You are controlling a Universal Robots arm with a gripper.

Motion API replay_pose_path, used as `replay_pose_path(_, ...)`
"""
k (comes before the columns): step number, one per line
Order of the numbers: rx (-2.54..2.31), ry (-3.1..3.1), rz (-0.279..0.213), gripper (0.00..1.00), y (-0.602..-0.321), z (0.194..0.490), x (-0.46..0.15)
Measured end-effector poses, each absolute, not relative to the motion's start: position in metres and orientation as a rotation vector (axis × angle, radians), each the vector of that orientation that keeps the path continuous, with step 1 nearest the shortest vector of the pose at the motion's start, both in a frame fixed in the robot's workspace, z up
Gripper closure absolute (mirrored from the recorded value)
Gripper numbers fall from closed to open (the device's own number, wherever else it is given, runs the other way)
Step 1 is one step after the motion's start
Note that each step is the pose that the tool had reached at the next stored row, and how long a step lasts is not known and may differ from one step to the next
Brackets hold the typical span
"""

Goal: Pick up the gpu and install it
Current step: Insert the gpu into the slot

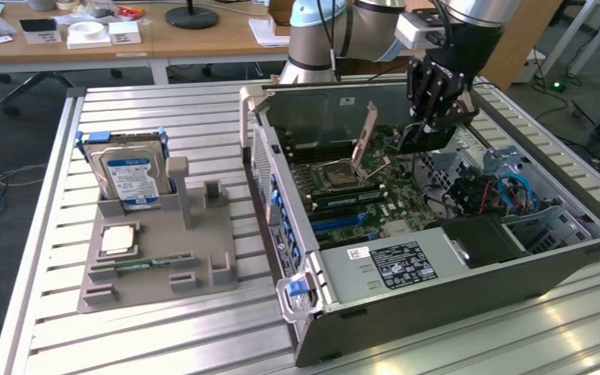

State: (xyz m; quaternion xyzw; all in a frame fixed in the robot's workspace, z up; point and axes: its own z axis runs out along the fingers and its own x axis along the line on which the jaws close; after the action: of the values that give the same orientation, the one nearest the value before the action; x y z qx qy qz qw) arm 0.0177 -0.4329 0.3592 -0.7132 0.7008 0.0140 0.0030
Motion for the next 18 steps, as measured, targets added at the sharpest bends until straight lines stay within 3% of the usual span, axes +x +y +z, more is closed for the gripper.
replay_pose_path(18, -2.237, 2.197, 0.044, 0.74, -0.4329, 0.3501, 0.0177)
